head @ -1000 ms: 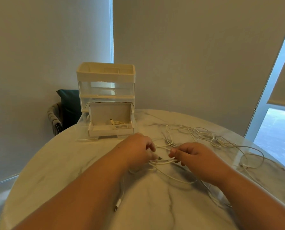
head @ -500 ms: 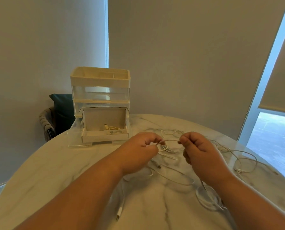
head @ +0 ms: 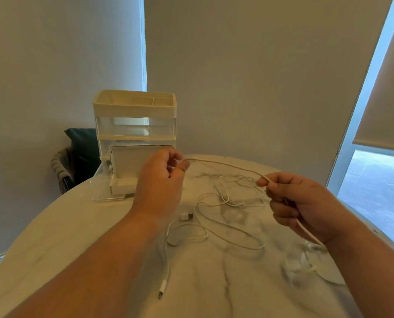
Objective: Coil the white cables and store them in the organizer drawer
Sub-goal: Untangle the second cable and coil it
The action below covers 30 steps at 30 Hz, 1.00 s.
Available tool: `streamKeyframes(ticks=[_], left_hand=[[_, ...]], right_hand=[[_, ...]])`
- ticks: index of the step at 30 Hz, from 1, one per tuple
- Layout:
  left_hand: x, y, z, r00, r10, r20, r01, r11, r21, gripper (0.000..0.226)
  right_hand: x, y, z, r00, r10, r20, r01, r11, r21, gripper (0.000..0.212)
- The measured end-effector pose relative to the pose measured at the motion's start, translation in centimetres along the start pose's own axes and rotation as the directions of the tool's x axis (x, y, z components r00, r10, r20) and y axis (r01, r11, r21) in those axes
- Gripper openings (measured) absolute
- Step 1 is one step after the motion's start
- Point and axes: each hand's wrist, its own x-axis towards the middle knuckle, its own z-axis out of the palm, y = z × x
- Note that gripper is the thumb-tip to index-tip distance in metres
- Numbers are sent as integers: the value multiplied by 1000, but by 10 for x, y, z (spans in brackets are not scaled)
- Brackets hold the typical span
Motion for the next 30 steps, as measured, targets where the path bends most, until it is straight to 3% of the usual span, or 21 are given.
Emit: streamKeyframes(ticks=[3, 6, 8, 10, 12, 15, 17, 20, 23, 25, 27, 30], left_hand=[[8, -14, -10, 995, 30, -97, -12, 983, 182, 10], [16, -11, -21, 990, -59, -128, 75, 989, 124, 10], [10, 8, -21, 998, -67, -12, 66, 998, -8, 11], [-7, 34, -15, 981, 31, 192, -10, 994, -107, 19], [-29, 58, -6, 893, 144, 426, -69, 980, -187, 30], [-55, 76, 9, 698, 131, 704, -128, 990, -58, 33], [-62, 78, 16, 666, 72, 743, -135, 991, 25, 37], [-58, 70, 18, 642, 10, 767, -101, 992, 72, 23], [-53, 70, 11, 569, 30, 822, -109, 993, 40, 18], [-46, 71, 5, 647, 58, 761, -31, 998, -50, 24], [-35, 70, -5, 804, 52, 593, 67, 982, -177, 19], [-12, 59, -27, 932, -29, 362, 145, 944, -296, 21]], right_hand=[[-2, -5, -2, 997, -9, 75, -5, 982, 191, 22], [-4, -7, -1, 993, -50, 109, 10, 940, 342, 24], [-3, -7, 4, 997, -56, 61, 26, 909, 415, 20], [-2, -5, 15, 998, -56, 12, 44, 883, 468, 21], [-1, 0, 30, 998, -58, -23, 61, 841, 538, 14], [-3, 5, 47, 997, -32, -73, 69, 808, 585, 17], [-5, 2, 47, 988, -33, -151, 116, 805, 582, 22], [-6, -8, 38, 964, -62, -257, 209, 778, 593, 14], [-6, -19, 26, 929, -118, -351, 299, 798, 523, 17], [-5, -26, 12, 887, -150, -437, 372, 793, 482, 21], [-4, -32, -5, 854, -147, -500, 409, 783, 469, 24], [-3, -35, -29, 819, -119, -562, 439, 761, 477, 26]])
